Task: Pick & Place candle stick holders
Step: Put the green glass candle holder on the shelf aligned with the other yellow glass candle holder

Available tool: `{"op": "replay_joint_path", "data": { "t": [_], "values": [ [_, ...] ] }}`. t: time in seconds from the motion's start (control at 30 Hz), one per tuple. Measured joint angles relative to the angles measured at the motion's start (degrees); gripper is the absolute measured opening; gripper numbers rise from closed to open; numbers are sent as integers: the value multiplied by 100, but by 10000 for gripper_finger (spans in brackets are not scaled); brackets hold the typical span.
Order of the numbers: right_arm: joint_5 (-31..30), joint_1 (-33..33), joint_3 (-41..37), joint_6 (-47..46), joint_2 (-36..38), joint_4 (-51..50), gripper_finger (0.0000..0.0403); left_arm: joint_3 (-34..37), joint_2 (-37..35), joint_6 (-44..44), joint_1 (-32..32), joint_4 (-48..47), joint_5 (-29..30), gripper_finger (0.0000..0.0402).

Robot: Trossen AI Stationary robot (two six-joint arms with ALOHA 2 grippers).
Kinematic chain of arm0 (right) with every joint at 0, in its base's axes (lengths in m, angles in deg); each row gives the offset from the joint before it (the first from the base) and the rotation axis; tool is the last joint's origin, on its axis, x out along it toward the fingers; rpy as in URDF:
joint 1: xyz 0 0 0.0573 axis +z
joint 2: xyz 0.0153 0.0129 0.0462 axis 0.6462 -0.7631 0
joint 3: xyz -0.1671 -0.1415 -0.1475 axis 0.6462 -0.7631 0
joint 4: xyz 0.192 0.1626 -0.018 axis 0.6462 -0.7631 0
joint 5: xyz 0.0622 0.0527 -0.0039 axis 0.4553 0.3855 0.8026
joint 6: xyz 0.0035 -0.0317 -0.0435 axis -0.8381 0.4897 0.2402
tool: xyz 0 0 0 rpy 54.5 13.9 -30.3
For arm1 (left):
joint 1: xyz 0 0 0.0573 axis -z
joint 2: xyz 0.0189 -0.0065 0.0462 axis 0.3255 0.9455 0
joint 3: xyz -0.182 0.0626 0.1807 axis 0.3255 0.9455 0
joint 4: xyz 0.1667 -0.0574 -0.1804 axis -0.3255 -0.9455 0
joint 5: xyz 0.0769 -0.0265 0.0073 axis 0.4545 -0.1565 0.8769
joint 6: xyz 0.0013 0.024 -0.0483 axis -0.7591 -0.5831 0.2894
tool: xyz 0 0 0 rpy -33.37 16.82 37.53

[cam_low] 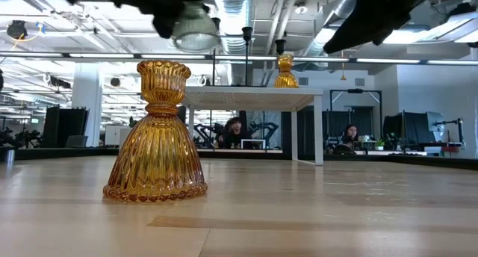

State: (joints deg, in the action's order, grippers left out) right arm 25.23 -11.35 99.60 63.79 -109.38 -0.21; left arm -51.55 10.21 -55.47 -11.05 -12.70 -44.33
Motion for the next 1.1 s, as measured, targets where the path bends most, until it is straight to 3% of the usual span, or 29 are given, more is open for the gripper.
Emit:
{"op": "replay_joint_path", "data": {
  "t": [0.1, 0.2, 0.37, 0.53, 0.83, 1.1],
  "values": [
    [-240, 196, 0, 0, 16, -52, 0, -322, 139, -1, -688, -254, -313, 138],
    [-354, 315, 0, -4, 16, -67, 0, -620, 459, 23, -1356, -260, -983, 138],
    [-450, 376, 0, 0, 16, -73, 0, -1163, 1308, 40, -2142, -280, -1768, 138],
    [-449, 376, 0, -7, 16, -160, 0, -1747, 2020, 32, -2530, -265, -1784, 138],
    [-506, 371, 0, -16, 16, -340, 0, -2395, 2692, 3, -2886, -253, -1776, 138],
    [-563, 371, 0, -14, 16, -418, 0, -2406, 2828, -300, -2935, -253, -1036, 138]
  ]
}}
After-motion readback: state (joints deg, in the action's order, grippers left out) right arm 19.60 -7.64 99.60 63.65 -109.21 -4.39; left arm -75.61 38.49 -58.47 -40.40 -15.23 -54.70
